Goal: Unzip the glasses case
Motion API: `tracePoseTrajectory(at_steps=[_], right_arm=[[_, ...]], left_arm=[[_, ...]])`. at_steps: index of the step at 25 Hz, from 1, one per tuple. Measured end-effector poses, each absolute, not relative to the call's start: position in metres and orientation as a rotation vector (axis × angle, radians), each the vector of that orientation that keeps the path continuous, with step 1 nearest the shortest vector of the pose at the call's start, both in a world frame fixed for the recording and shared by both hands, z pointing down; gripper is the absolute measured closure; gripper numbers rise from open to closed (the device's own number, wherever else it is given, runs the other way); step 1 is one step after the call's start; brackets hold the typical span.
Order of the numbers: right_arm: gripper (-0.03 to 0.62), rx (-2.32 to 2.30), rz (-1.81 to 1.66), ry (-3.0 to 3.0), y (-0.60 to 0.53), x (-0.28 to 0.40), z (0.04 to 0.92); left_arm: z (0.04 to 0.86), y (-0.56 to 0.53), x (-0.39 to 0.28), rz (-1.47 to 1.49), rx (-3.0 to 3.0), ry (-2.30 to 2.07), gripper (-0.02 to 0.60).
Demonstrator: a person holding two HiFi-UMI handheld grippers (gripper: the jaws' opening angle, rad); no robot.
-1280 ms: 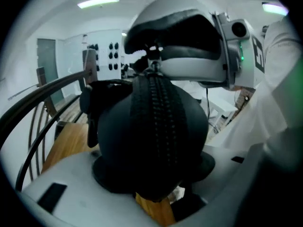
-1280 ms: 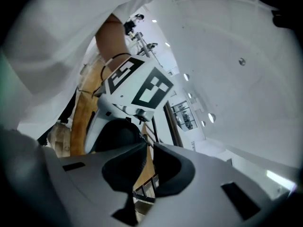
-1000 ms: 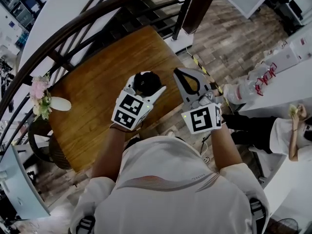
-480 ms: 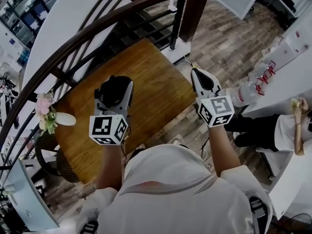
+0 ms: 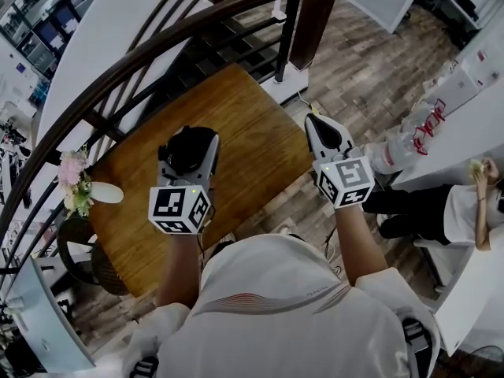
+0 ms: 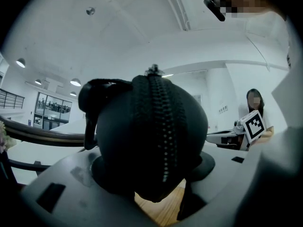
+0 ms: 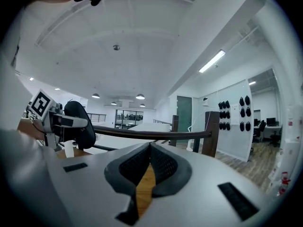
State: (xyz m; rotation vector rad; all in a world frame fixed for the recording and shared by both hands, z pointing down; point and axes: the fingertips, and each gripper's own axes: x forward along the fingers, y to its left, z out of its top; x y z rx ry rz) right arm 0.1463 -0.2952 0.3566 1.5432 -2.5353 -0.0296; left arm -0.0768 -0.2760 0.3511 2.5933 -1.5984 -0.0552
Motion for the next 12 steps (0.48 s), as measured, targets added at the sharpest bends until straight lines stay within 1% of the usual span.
tracePoseTrajectory(at_steps=[12], right_arm=[[0.543, 1.542, -0.041, -2.537, -0.2925, 0.1480, 0.3562]], left_arm=[[0.3551, -0.2765, -0.0703, -0.042, 2.589, -1.583, 0.322]])
